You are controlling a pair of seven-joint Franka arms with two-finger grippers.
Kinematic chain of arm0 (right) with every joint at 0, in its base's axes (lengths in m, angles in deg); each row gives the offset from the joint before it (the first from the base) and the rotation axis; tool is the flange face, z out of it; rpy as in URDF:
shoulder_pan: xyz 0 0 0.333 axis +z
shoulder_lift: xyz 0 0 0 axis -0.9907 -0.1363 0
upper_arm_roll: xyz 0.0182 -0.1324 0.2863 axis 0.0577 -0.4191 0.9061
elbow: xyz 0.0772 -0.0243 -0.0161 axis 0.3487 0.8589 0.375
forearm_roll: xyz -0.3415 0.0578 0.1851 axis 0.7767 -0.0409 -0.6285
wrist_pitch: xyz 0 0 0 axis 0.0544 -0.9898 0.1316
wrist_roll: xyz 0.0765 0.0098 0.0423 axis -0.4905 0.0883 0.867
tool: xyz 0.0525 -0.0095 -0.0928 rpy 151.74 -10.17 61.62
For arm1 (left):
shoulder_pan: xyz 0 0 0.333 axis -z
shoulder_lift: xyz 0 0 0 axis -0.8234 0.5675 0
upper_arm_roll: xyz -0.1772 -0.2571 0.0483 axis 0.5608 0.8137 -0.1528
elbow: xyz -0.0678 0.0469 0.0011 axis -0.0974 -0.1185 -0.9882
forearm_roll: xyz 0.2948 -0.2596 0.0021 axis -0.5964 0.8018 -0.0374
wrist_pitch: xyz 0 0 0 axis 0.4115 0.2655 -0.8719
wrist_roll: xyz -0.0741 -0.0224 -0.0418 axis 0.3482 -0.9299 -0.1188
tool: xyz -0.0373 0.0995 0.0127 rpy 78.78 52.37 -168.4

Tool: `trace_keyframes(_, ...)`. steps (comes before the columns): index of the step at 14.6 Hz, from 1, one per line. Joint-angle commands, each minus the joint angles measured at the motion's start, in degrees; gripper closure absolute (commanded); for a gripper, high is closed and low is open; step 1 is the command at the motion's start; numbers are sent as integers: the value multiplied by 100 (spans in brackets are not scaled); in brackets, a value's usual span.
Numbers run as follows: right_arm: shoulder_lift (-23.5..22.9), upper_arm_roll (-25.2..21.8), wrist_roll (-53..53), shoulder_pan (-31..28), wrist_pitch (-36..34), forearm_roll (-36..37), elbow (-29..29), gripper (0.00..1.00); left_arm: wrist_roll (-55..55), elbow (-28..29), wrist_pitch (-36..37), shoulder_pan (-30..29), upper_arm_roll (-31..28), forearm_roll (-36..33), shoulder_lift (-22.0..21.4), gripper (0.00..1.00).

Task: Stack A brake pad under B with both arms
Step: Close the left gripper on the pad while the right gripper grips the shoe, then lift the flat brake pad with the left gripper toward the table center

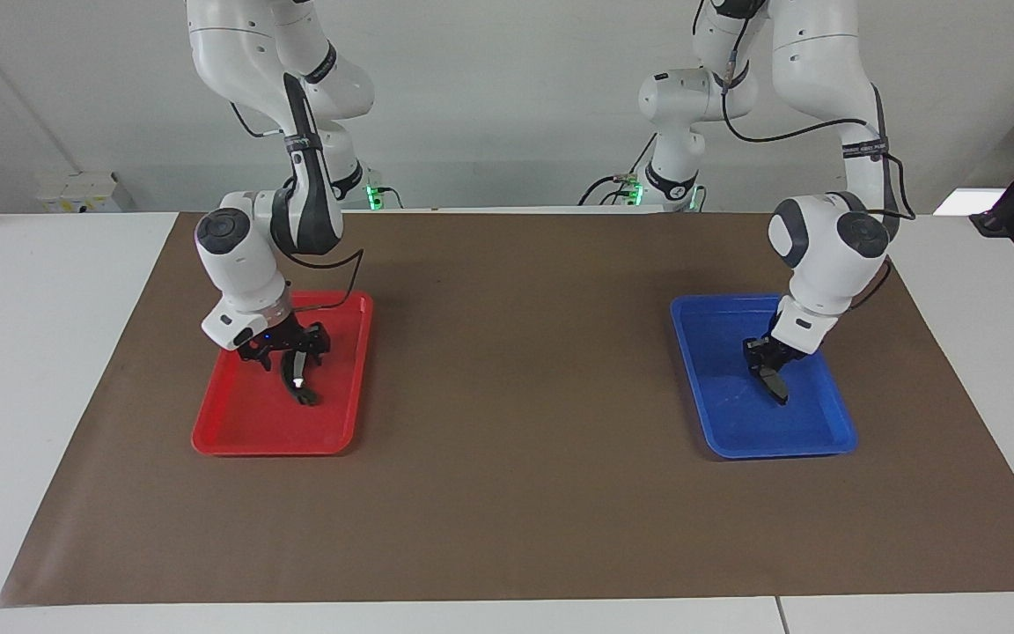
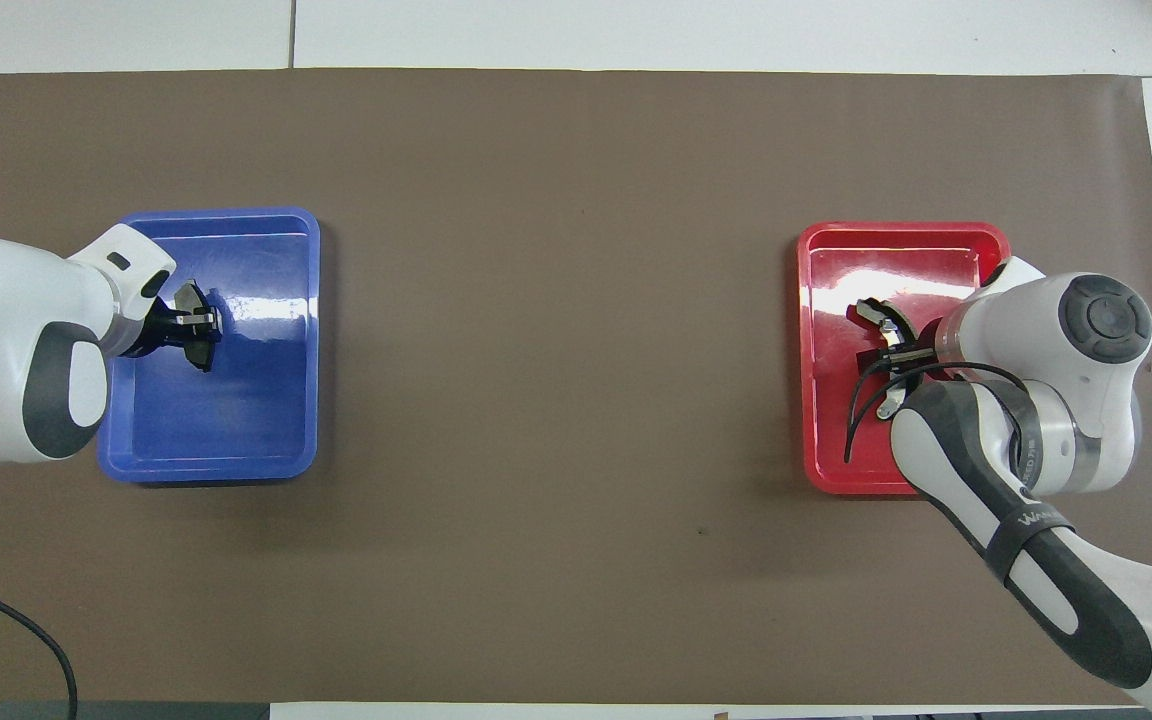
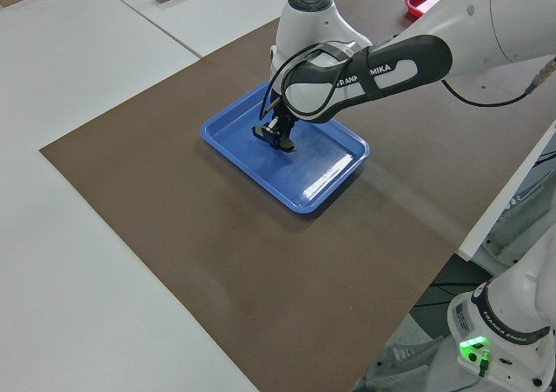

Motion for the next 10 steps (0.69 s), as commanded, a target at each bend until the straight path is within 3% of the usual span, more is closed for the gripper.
trace_keyframes(1, -17, 30, 158, -73, 72, -121, 34, 36, 76, -605, 638, 491, -42, -14, -103, 99)
trace_keyframes(2, -17, 30, 158, -73, 46, -121, 17, 60, 94, -781, 753, 675, -34, -5, -50, 99)
trace_keyframes(4, -17, 30, 71, -73, 28, -121, -10, 93, 147, -836, 650, 1193, -34, 39, -32, 99)
trace_keyframes(5, -25, 30, -25, -65, 28, -121, -19, 100, 399, -827, 579, 1544, -34, 39, -32, 99)
trace_keyframes(8, -17, 39, -132, -56, -60, -121, -106, 100, 1778, -783, 247, 2529, -25, 48, 160, 99)
trace_keyframes(10, 18, 39, -140, -38, -419, -121, -334, 100, 2010, -836, -53, 2873, -25, 48, 432, 99)
